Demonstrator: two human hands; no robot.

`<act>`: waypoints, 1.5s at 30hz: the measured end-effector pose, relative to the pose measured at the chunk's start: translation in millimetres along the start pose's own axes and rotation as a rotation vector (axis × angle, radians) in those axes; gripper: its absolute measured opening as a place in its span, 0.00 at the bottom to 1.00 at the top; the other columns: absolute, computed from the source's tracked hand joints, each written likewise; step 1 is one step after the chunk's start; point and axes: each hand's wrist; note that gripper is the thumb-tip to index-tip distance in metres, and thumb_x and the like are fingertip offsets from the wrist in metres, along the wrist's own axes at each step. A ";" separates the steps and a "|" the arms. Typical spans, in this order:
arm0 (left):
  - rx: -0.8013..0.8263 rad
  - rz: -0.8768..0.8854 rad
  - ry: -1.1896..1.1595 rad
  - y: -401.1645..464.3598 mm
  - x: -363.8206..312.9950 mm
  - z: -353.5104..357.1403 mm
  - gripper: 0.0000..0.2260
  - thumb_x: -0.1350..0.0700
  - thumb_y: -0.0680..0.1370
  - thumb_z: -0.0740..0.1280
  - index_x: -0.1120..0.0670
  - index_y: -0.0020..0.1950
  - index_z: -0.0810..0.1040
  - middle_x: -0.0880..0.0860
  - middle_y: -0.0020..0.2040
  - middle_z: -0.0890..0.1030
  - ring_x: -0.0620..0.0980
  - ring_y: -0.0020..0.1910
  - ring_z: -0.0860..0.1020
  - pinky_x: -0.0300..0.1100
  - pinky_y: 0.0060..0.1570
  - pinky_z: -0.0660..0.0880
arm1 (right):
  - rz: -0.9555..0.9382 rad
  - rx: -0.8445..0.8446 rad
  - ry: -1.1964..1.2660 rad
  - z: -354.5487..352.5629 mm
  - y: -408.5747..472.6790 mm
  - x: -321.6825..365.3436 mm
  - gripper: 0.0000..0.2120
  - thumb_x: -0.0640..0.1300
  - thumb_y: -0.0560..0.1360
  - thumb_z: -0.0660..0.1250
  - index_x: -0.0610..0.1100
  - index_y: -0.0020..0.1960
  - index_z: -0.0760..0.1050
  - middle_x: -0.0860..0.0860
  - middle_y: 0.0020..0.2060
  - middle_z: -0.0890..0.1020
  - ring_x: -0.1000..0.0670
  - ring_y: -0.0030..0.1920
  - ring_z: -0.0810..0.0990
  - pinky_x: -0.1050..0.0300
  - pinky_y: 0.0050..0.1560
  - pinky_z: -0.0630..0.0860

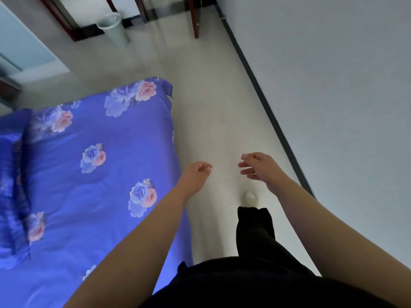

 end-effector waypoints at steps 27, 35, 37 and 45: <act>-0.317 -0.397 -0.162 503.5 -59.9 -307.0 0.09 0.60 0.79 0.63 0.57 0.58 0.78 0.56 0.56 0.81 0.54 0.54 0.78 0.39 0.49 0.70 | 0.145 0.280 -0.182 189.7 581.7 380.2 0.05 0.44 0.79 0.62 0.46 0.44 0.72 0.50 0.38 0.80 0.52 0.34 0.78 0.62 0.36 0.71; -0.345 -0.456 -0.073 647.3 -36.9 -372.1 0.10 0.64 0.79 0.63 0.61 0.60 0.76 0.58 0.58 0.79 0.55 0.59 0.77 0.28 0.53 0.67 | 0.207 0.331 -0.387 237.0 744.7 413.4 0.08 0.38 0.78 0.62 0.45 0.40 0.72 0.45 0.40 0.78 0.51 0.33 0.76 0.65 0.28 0.70; -0.328 -0.487 -0.060 679.6 -29.2 -381.4 0.10 0.60 0.79 0.64 0.57 0.60 0.77 0.52 0.60 0.79 0.51 0.60 0.76 0.40 0.60 0.69 | 0.193 0.359 -0.497 252.2 787.4 417.0 0.08 0.36 0.75 0.64 0.45 0.38 0.72 0.43 0.38 0.78 0.50 0.32 0.75 0.68 0.25 0.70; -0.314 -0.646 -0.131 793.6 24.4 -388.0 0.15 0.47 0.73 0.61 0.44 0.59 0.74 0.51 0.56 0.81 0.56 0.54 0.79 0.55 0.55 0.76 | 0.348 0.360 -0.546 321.7 919.3 380.7 0.14 0.46 0.78 0.64 0.44 0.34 0.71 0.47 0.31 0.77 0.56 0.24 0.75 0.63 0.28 0.71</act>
Point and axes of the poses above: each hand's wrist, its own y-axis towards the middle knuckle, its own z-axis out of the palm, x = y × z
